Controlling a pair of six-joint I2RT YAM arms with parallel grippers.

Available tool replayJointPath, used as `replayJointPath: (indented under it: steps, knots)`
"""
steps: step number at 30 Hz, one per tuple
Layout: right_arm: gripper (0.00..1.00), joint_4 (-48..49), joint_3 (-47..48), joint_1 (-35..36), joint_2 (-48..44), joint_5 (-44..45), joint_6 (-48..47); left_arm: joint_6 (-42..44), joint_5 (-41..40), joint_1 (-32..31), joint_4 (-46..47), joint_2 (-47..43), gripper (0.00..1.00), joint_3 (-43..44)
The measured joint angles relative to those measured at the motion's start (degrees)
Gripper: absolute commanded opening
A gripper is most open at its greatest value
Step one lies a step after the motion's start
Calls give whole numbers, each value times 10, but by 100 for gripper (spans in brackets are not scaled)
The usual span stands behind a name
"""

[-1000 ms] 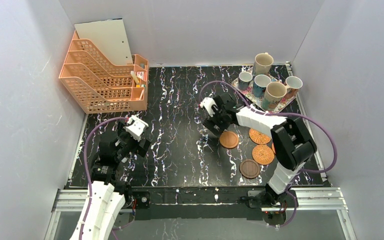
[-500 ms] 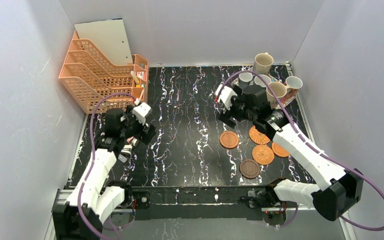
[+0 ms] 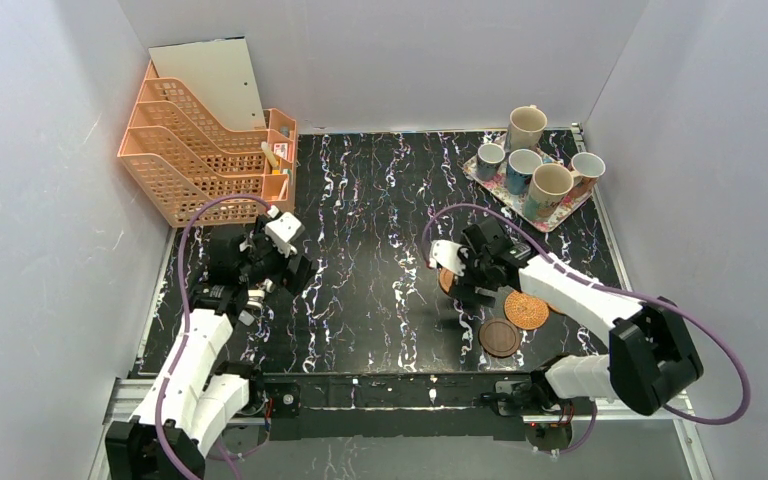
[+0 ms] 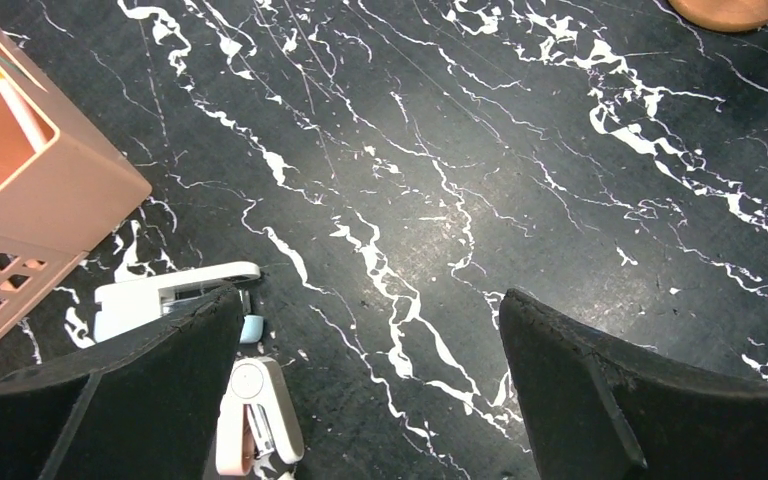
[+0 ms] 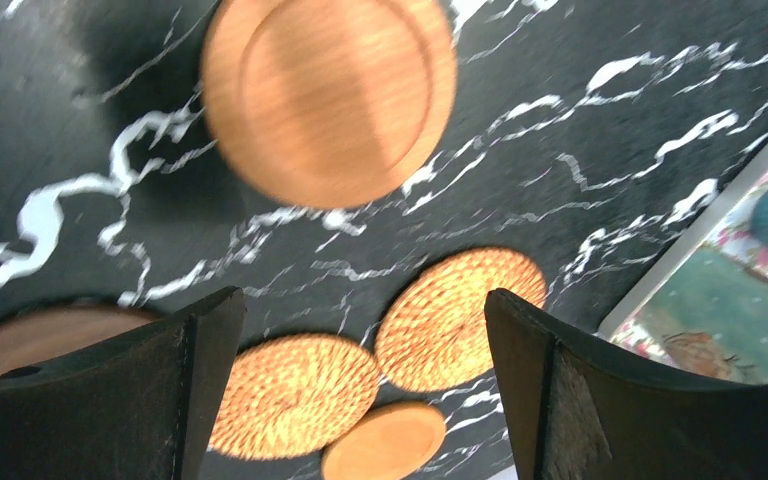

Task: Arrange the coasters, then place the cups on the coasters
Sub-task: Move the coaster to the center of the board.

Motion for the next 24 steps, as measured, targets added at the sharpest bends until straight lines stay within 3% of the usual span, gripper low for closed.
replayJointPath:
  steps: [7, 15, 24]
  knots:
    - [98, 105, 20, 0, 96, 6, 0, 8, -30, 0, -43, -43, 98, -3]
    - [98, 133, 77, 0, 174, -37, 18, -2, -83, 0, -66, -125, 98, -20]
    - [98, 237, 179, 3, 291, -82, 101, -18, -105, 0, -71, -162, 98, -39]
